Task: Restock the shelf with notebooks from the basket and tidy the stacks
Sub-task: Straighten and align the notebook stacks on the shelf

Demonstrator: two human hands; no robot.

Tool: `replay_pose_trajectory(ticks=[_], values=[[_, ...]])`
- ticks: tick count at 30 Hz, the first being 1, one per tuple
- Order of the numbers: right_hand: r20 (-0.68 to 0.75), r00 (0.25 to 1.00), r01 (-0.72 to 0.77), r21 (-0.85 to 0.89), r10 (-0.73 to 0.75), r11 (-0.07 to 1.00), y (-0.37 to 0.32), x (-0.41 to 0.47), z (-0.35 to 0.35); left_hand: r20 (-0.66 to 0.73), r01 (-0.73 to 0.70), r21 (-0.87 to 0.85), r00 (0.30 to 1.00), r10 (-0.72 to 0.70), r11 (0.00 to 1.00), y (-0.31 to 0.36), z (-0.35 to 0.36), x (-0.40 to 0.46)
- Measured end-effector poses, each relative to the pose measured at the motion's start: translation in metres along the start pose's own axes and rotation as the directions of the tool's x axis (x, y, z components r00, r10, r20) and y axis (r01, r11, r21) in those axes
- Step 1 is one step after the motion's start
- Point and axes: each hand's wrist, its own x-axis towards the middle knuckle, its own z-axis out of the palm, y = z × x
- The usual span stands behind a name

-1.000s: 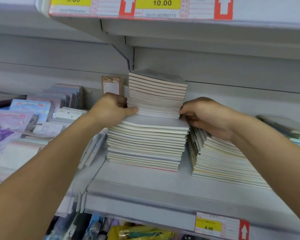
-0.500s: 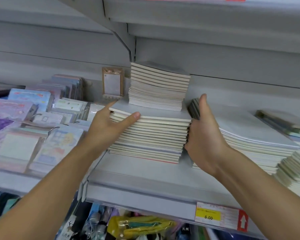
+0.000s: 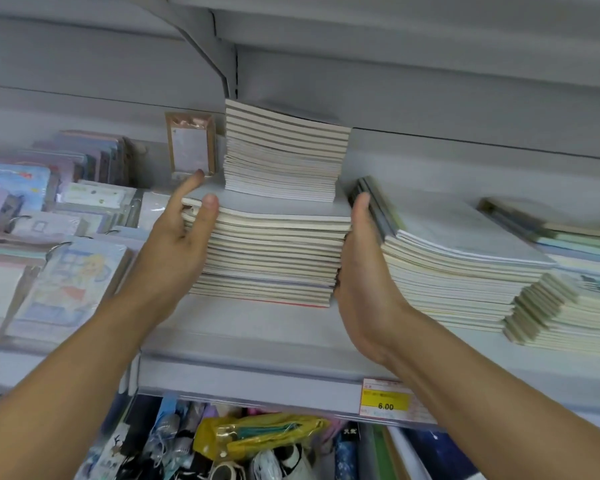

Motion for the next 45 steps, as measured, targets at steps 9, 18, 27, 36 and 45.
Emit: replay_pose_trajectory(ticks=[9,18,27,36,45], values=[[0.014,1.0,-0.025,-0.021,0.025,0.999,-0.012,-0.013,-0.022,-0.117,0.109,-0.249,0.983,-0.142,0.962,-0.008,0.006,0.002],[-0.191,0.979,-0.019,0.284,0.076,0.959,-0.01,0.006,-0.002,0.047,0.359,-0.261,0.932,-0.359,0.896,0.0,0.001,-0.004],[-0.019,0.999,-0.025,0.326,0.033,0.945,0.002,0.014,-0.01,0.216,0.478,-0.322,0.877,-0.428,0.817,-0.003,-0.007,0.003],[-0.011,1.0,0.025,0.389,-0.023,0.921,0.001,0.018,-0.003,0.207,0.22,-0.253,0.964,-0.169,0.942,-0.016,-0.007,-0.003],[0.203,0.978,-0.083,0.231,0.036,0.969,-0.016,0.004,-0.013,0.114,0.153,-0.143,0.984,-0.137,0.978,-0.017,-0.006,-0.001]])
